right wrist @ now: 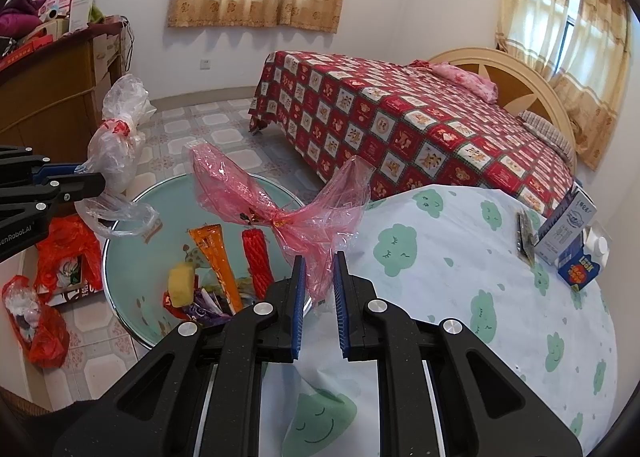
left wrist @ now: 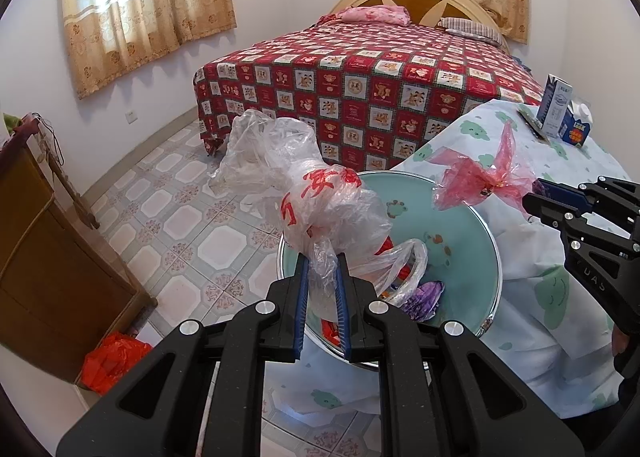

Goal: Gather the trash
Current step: 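Carry the clear bag over the teal bucket while the right gripper carries the pink bag, then open both grippers over the teal bucket to drop both plastic bags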

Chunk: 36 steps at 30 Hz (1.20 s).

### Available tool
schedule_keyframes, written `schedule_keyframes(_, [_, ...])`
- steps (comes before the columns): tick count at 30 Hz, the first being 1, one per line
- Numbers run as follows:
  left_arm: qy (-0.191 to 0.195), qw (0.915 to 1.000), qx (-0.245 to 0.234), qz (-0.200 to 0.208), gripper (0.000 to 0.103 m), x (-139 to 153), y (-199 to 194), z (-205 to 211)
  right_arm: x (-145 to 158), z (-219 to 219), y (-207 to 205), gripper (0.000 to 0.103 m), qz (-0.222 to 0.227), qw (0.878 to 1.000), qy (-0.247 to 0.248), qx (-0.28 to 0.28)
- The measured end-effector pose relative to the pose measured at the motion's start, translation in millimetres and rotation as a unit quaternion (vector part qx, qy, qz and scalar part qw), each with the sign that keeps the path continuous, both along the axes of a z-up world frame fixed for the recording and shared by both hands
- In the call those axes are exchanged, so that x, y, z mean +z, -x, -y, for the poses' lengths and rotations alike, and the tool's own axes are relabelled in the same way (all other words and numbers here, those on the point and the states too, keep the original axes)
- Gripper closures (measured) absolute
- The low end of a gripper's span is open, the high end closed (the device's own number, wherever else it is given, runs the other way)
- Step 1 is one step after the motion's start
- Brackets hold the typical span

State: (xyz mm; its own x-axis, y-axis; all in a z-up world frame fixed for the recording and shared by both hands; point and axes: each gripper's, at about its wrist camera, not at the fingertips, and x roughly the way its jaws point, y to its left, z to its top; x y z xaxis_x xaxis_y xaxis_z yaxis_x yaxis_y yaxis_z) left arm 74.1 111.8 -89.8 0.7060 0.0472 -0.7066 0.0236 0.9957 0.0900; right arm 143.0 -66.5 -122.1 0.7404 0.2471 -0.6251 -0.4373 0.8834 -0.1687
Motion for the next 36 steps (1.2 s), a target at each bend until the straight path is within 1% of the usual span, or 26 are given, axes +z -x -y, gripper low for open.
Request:
schedule_keyframes(24, [0.003,1.0,-0.008,0.002,0.09,0.8,-3.3,13.5,2.4,-5.8,-2.3,0.089,0.006,1.0,0.0,0.003])
schedule_keyframes(27, [0.003,0.9999,-0.013,0.004,0.087,2.6,-3.6,17.6,5.4,-5.7,-3.3,0.088,0.008,1.0,-0.004,0.008])
schedule_keyframes(29, [0.004,0.9998,-0.019,0.007,0.085,3.6,-2.2,21.7,6.8,-5.6,-2.0,0.084,0.011,1.0,-0.008,0.012])
schedule_keyframes(30, [0.005,0.9997,-0.021,0.008,0.078,3.9,-1.8,21.6,6.9,-4.6,-2.2,0.076,0.013,1.0,-0.012,0.011])
schedule_keyframes(31, [0.005,0.9997,-0.024,0.009,0.075,4.5,-1.1,23.2,6.9,-2.9,-2.5,0.068,0.013,1.0,-0.017,0.009])
schedule_keyframes(32, [0.003,0.9996,-0.027,0.011,0.073,4.9,0.0,27.0,6.9,-1.7,-2.4,0.066,0.014,1.0,-0.019,0.007])
schedule_keyframes(33, [0.003,0.9996,-0.027,0.012,0.067,5.5,-0.3,26.1,6.9,-1.8,-0.6,0.064,0.014,1.0,-0.019,0.006])
schedule_keyframes(34, [0.005,0.9995,-0.027,0.014,0.059,5.9,0.0,26.3,7.4,0.3,-0.1,0.062,0.015,1.0,-0.022,0.003])
schedule_keyframes(36, [0.007,0.9995,-0.026,0.019,0.051,7.8,1.7,27.5,9.6,4.1,2.3,0.057,0.015,0.999,-0.031,0.0])
